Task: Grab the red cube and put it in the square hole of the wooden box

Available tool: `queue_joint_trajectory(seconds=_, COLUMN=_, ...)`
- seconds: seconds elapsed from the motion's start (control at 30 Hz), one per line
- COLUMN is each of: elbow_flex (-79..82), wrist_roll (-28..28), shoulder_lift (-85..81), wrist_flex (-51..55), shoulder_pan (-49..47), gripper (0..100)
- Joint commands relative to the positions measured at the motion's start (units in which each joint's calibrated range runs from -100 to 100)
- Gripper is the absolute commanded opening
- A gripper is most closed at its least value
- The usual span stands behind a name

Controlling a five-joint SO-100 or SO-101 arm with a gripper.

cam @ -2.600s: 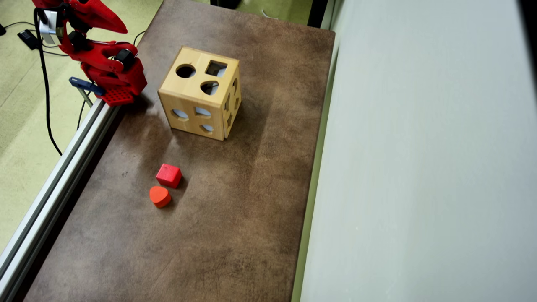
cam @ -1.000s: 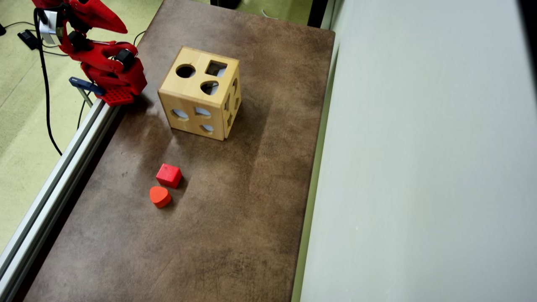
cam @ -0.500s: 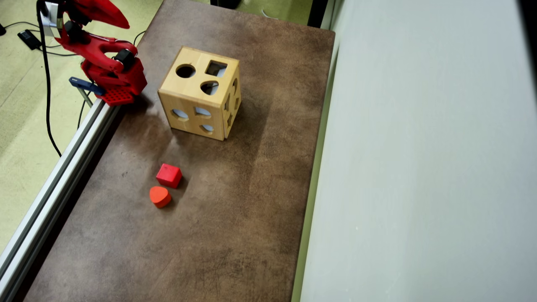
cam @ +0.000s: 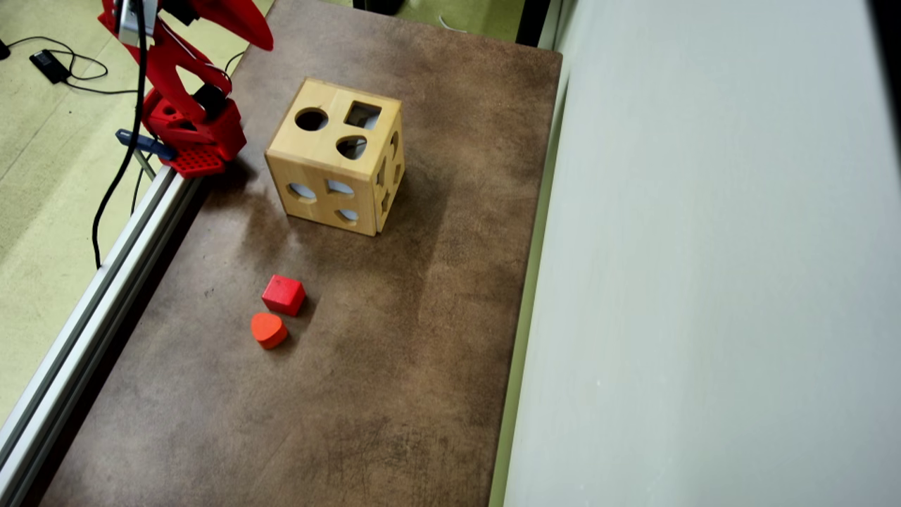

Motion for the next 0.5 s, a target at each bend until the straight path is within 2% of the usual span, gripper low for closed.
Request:
queue_joint_trajectory(seconds=0.0, elbow_flex=-1.9, wrist_roll=0.7, shoulder_lift=9.1, wrist_flex=-0.8, shoulder_pan=11.6, gripper=3)
queue_joint_trajectory(seconds=0.17, elbow_flex=-1.9, wrist_roll=7.1, shoulder_lift=21.0, wrist_flex=-0.8, shoulder_pan=17.4, gripper=3)
queue_joint_trajectory(seconds=0.47, elbow_flex=-1.9, wrist_roll=22.3, shoulder_lift=35.3, wrist_flex=-0.9, shoulder_pan=17.1, gripper=3)
